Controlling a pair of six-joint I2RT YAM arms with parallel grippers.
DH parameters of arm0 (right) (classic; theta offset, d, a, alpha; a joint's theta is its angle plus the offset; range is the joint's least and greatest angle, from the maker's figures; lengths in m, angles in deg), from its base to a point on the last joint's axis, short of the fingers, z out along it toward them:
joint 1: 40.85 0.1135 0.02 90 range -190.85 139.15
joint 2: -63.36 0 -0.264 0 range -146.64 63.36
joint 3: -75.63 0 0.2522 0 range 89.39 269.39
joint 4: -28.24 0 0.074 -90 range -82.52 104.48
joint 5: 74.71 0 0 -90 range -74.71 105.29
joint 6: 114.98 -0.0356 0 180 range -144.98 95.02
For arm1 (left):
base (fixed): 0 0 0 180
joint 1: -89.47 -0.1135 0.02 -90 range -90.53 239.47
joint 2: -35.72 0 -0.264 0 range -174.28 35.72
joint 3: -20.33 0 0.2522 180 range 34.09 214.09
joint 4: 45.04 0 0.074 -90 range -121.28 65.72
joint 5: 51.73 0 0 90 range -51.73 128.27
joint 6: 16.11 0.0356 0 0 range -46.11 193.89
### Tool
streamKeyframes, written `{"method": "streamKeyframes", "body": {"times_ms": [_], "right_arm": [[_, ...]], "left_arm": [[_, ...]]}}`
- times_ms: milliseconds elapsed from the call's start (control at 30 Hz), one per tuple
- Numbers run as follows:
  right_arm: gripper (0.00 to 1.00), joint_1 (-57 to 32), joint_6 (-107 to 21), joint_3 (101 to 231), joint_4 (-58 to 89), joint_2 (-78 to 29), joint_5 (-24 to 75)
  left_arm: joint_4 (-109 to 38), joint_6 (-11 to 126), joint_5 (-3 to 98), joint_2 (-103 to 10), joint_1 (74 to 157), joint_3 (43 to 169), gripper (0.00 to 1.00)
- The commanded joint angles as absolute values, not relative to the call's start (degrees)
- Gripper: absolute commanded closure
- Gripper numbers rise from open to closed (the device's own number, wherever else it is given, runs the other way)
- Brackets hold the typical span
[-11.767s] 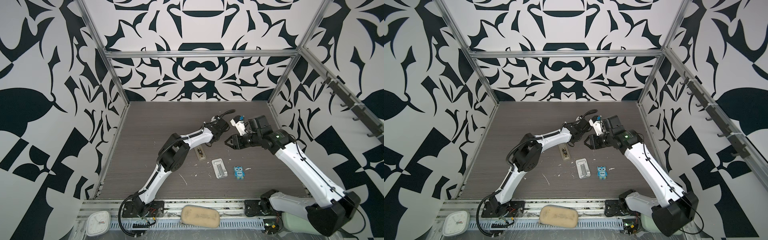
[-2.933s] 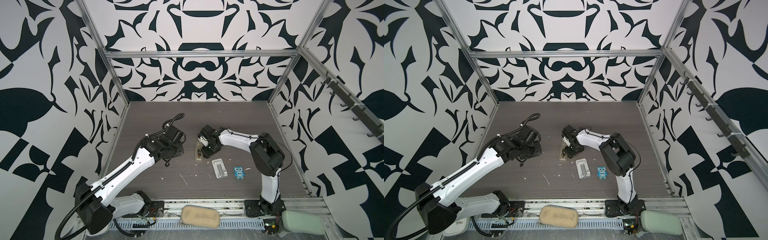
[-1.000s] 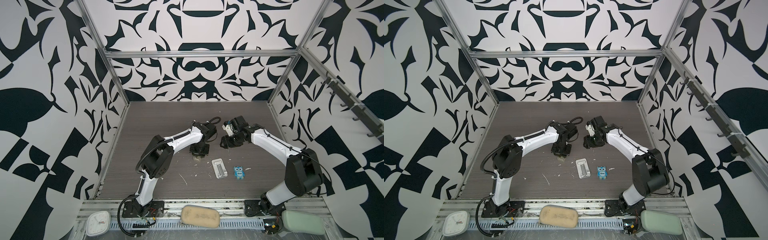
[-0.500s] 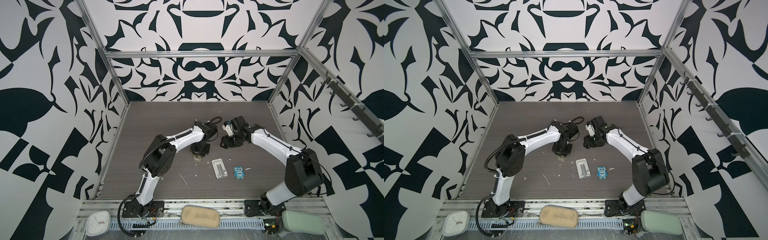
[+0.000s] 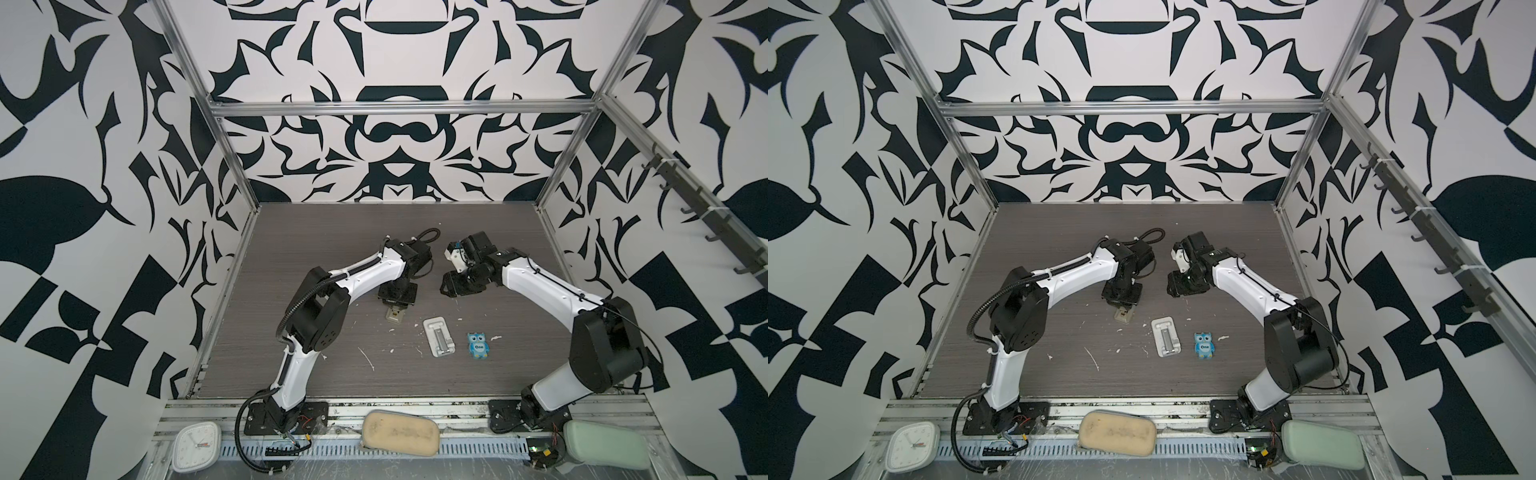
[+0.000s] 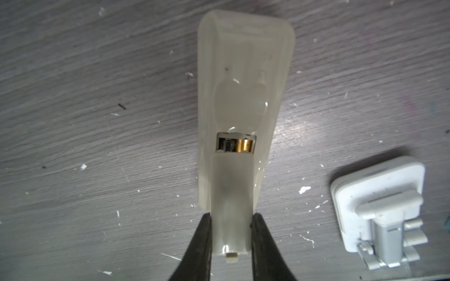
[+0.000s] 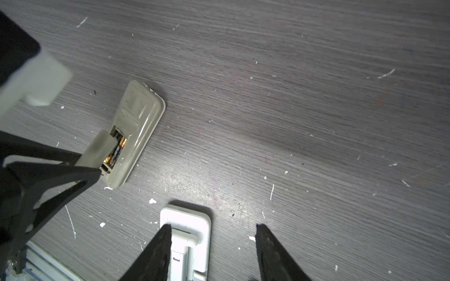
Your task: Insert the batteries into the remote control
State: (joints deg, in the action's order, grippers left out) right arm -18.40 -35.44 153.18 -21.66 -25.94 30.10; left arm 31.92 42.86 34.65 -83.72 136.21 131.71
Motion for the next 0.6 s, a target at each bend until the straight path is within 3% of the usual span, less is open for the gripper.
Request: {"method": "streamKeyframes", "body": {"times_ms": [0, 567], "right_arm": [[0.41, -18.6, -35.9, 154.2, -21.7, -25.2, 30.1], [0.42, -18.6, -36.2, 155.0, -21.9, -26.3, 30.4]], "left_arm": [[34.1, 44.0, 34.8, -84.8, 135.6, 132.6, 0.81], [33.3, 44.0, 36.5, -85.4, 135.9, 133.2, 0.81]]}}
